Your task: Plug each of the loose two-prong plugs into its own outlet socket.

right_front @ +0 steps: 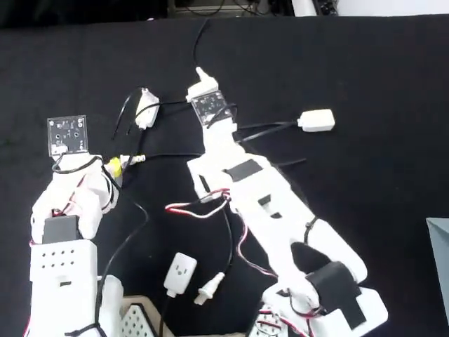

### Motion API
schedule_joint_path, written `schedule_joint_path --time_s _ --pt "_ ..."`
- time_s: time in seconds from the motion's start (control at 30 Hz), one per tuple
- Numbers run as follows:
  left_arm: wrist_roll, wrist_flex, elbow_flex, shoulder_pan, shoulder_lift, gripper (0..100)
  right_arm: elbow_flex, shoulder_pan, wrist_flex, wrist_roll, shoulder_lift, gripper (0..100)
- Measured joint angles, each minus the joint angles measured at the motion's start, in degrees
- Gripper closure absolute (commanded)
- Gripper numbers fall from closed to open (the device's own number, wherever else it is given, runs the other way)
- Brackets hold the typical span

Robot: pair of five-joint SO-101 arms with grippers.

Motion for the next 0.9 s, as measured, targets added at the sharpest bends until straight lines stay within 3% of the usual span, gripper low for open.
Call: schedule_joint_path --time_s 0.2,0.9 --pt "0.0 0.0 0.0 0.0 0.0 81 1.1 0.0 3.7 0.0 -4.0 98.7" --pt "-0.1 0.0 0.0 0.0 0.0 81 7.0 -2.7 2.1 -0.1 -6.1 98.7"
